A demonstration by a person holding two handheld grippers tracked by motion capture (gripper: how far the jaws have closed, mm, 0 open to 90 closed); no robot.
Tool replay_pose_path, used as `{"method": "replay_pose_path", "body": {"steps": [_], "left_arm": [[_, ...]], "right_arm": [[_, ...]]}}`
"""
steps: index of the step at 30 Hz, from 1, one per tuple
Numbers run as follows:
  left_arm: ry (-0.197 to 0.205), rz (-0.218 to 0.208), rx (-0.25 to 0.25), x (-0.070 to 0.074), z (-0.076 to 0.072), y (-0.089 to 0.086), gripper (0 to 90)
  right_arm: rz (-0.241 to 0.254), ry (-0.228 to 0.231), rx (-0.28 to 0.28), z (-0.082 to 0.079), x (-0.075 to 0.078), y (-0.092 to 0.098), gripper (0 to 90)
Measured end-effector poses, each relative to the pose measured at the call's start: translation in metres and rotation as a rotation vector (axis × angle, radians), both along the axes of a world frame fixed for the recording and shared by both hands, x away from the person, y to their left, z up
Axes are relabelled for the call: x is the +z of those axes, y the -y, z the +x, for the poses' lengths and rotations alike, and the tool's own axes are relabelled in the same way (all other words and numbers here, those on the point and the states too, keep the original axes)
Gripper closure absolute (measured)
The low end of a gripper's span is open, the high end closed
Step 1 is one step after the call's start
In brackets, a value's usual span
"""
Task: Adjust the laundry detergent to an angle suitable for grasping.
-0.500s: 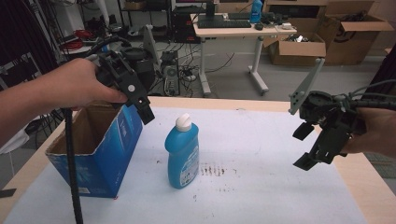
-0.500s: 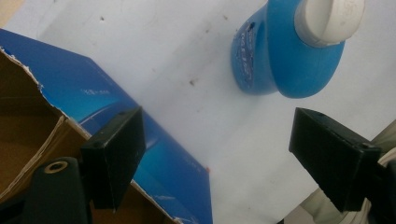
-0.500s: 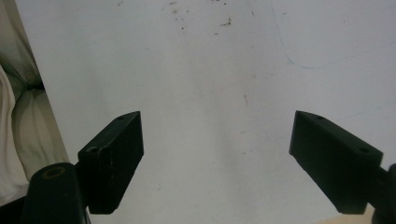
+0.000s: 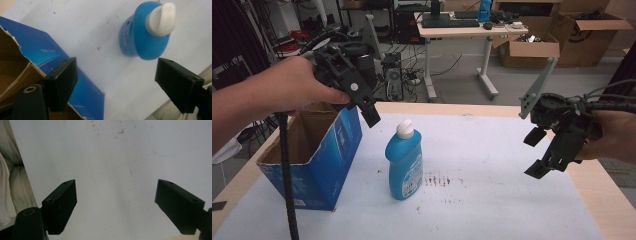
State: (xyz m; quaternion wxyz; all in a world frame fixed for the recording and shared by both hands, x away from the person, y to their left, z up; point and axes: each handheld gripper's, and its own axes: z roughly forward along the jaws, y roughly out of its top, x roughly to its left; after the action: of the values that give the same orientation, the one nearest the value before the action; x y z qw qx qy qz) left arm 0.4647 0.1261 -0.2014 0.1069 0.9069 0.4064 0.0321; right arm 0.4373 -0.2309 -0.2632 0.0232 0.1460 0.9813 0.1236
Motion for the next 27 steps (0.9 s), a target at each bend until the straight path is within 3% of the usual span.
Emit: {"method": "replay_pose_path", "body": {"steps": [13, 16, 27], "left_arm": [[0.033, -0.039, 0.064, 0.012, -0.012, 0.015, 19.2], [0.039, -0.063, 0.101, 0.014, -0.014, 0.017, 19.2], [0.043, -0.070, 0.148, 0.006, -0.017, 0.032, 19.2]], "right_arm": [[0.001, 0.012, 0.004, -0.003, 0.003, 0.002, 17.7], [0.000, 0.012, 0.004, -0.004, 0.004, 0.002, 17.7], [0.004, 0.016, 0.004, -0.004, 0.004, 0.003, 17.7]]}}
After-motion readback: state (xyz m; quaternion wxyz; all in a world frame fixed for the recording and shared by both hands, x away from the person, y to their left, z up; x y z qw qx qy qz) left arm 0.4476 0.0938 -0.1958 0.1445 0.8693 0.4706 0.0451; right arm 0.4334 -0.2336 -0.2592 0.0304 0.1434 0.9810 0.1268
